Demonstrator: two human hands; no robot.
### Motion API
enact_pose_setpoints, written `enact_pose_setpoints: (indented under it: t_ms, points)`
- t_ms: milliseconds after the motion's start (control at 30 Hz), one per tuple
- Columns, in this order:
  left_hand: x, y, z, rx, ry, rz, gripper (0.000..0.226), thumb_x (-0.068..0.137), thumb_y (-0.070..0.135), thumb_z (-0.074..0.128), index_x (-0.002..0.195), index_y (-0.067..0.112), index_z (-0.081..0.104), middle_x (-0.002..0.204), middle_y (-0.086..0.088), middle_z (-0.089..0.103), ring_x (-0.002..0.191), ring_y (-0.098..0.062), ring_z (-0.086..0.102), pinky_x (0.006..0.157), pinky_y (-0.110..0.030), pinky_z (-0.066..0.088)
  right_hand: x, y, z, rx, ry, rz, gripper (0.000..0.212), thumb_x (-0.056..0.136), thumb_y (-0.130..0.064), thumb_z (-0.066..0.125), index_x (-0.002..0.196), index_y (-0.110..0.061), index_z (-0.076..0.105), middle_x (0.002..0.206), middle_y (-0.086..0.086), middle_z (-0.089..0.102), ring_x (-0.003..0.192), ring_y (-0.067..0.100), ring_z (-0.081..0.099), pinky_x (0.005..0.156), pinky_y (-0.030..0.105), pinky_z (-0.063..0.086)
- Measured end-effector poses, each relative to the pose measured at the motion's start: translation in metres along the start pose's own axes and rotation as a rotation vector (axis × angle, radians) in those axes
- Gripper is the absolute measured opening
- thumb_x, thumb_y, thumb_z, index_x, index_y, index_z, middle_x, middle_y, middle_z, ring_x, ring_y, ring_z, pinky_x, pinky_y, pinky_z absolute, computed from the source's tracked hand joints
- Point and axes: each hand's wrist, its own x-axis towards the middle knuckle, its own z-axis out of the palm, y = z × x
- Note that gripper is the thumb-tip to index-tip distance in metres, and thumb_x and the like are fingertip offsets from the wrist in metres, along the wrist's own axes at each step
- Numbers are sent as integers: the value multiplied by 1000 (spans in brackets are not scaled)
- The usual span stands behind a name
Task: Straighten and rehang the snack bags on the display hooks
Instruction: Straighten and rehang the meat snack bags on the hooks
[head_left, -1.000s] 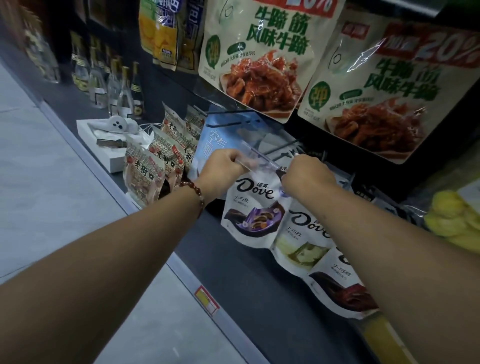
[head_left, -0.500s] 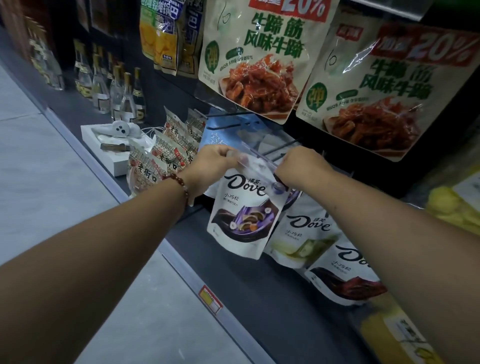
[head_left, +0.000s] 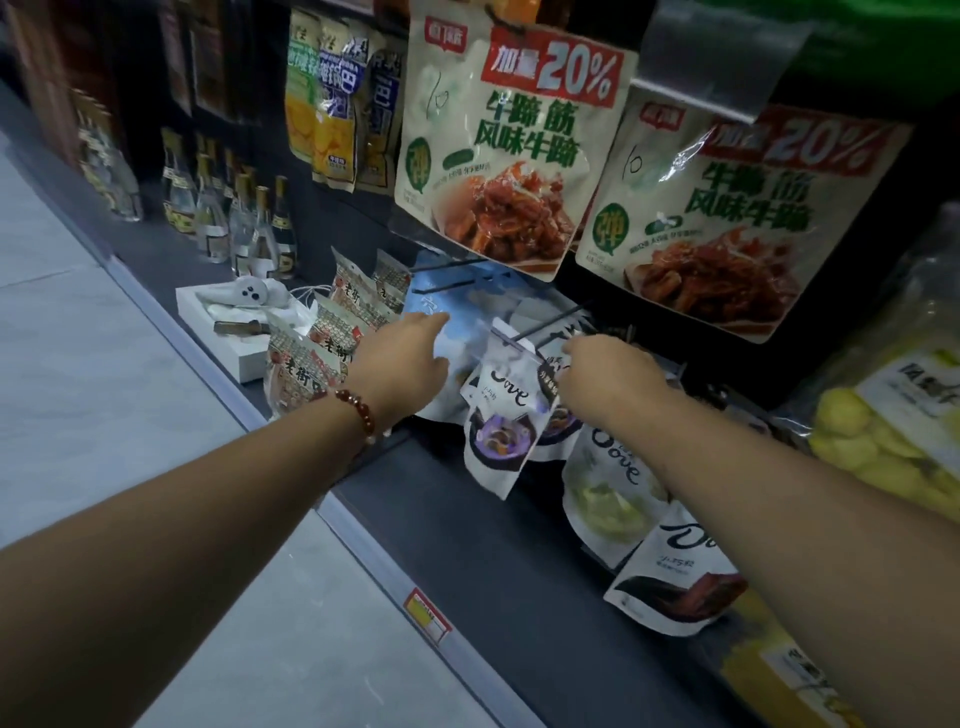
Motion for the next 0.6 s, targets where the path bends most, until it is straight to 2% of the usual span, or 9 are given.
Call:
enact_pose_setpoints:
  t_ms: [133,267,433,600]
  points:
    - [-26,5,-39,190,-49,11,64,98,41,46,154,23,21,161,-10,21,143,-32,30,114,-47,31,-35,-2,-20,-56,19,-100,50,99,-38,47,142,-12,41,144,11,45,133,31,38,107,42,32]
    - [-64,26,-91,347,-61,46,68,98,56,37,155,27,14,163,-9,10,148,-32,16,119,-51,18,-85,-2,-50,-13,18,-153,61,100,-44,42,151,-14,26,157,10,27,145,32,20,118,45,16]
    - [-128,63,-162,421,-101,29,69,97,62,26,156,29,9,164,-8,2,149,-34,8,119,-54,11,-155,2,-94,65,-8,-194,69,100,-51,38,156,-17,15,163,8,10,150,31,7,121,44,7]
    - [-185,85,-210,438,-91,-7,70,97,64,26,155,30,8,164,-9,4,149,-35,10,119,-54,13,-212,3,-126,112,-13,-276,72,99,-50,42,156,-19,13,164,7,7,150,29,4,121,42,8]
